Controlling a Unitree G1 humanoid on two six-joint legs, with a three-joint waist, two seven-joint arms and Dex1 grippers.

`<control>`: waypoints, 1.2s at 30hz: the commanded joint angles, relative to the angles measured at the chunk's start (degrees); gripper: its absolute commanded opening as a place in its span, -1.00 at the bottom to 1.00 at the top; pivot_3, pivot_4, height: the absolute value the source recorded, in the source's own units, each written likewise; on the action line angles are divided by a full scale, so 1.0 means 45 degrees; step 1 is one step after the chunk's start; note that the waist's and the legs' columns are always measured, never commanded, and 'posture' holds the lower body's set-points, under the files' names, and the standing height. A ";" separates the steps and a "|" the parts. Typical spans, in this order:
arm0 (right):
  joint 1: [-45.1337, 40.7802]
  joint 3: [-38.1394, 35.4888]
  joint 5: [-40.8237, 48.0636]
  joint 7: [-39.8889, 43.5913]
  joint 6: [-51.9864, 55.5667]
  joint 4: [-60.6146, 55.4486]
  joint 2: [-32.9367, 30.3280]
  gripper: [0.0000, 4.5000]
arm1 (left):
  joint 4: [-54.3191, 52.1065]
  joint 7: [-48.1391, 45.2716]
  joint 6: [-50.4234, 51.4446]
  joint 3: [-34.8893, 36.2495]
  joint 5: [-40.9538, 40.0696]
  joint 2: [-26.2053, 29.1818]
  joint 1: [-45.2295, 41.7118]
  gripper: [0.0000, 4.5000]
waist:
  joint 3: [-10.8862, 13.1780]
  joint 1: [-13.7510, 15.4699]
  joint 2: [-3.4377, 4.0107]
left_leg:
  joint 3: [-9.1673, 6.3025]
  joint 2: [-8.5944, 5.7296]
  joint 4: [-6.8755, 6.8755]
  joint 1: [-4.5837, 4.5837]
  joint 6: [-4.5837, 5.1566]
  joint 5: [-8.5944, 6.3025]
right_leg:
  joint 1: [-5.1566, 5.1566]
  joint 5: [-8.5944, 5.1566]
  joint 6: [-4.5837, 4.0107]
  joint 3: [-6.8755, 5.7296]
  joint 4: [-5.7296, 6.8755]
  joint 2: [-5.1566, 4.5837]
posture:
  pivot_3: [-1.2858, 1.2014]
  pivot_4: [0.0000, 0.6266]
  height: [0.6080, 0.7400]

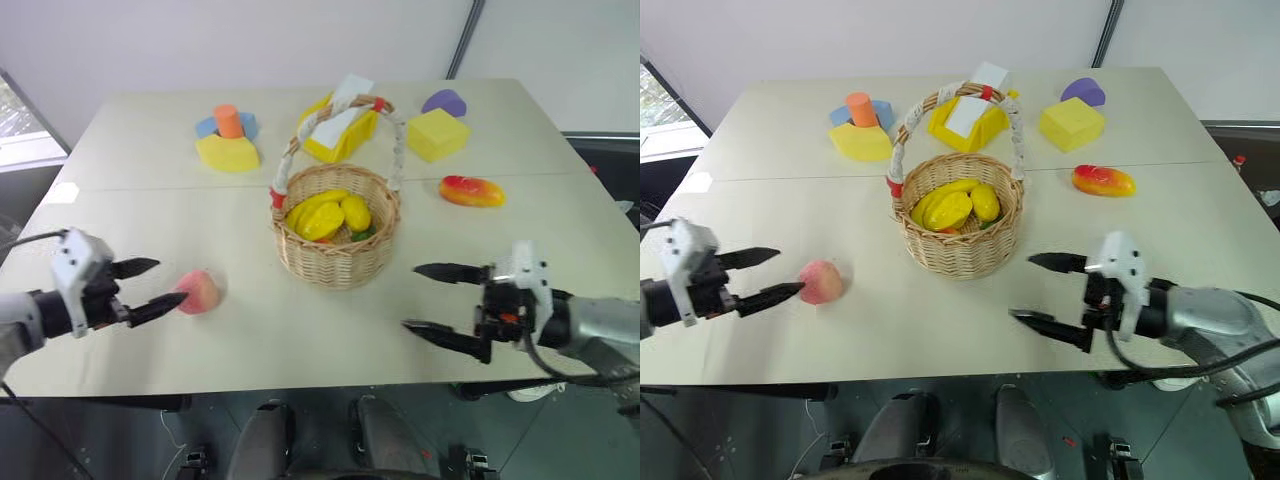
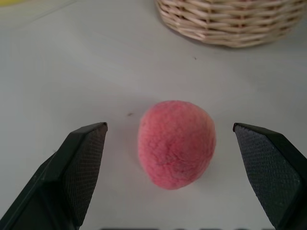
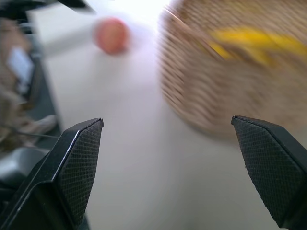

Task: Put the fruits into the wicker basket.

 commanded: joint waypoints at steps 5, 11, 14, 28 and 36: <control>-0.1727 0.1456 0.0306 -0.0452 -0.0049 -0.0612 0.0832 0.99 | -0.0045 0.0276 0.0223 -0.1171 0.0953 0.0019 -0.0914 1.00 | 0.0005 0.0052 -0.0021 | -0.0009 -0.0007 -0.0004 -0.0021 0.0004 -0.0004 | -0.0011 0.0018 0.0032 -0.0011 -0.0018 -0.0011 | 0.03 -0.52 1.00; -0.2077 0.2063 -0.0245 -0.0499 -0.0390 -0.0323 0.1197 0.99 | -0.0163 0.0564 0.0429 -0.2085 0.1295 -0.0500 -0.1414 1.00 | 0.0006 0.0019 -0.0020 | -0.0011 -0.0006 -0.0006 -0.0021 0.0005 -0.0005 | -0.0011 0.0007 0.0013 -0.0012 -0.0019 -0.0018 | 0.03 -0.52 1.00; -0.2276 0.2338 -0.0295 -0.0606 -0.0429 -0.0390 0.1439 0.99 | 0.0077 0.0792 0.0272 -0.2654 0.1780 -0.0741 -0.1859 1.00 | 0.0005 0.0024 -0.0020 | -0.0011 -0.0006 -0.0005 -0.0021 0.0005 -0.0005 | -0.0014 0.0010 0.0018 -0.0012 -0.0015 -0.0017 | 0.03 -0.52 1.00; -0.2261 0.2304 -0.0579 -0.0877 -0.0666 -0.0392 0.1474 1.00 | 0.0087 0.0740 -0.0456 -0.1637 0.2373 -0.0853 -0.1381 -0.08 | 0.0003 -0.0022 -0.0017 | -0.0011 -0.0005 -0.0008 -0.0017 0.0005 -0.0005 | -0.0016 0.0014 0.0024 -0.0013 -0.0012 -0.0019 | 0.03 -0.52 1.00; -0.2966 0.1674 -0.0913 -0.0791 -0.0985 0.0661 0.1287 1.00 | -0.3584 0.1653 0.2622 0.0016 -0.3740 -0.1696 -0.3953 -0.08 | 0.0015 0.0168 -0.0046 | -0.0018 -0.0034 0.0016 -0.0031 0.0004 -0.0005 | 0.0001 0.0022 0.0039 -0.0036 -0.0016 -0.0059 | 0.03 -0.52 1.00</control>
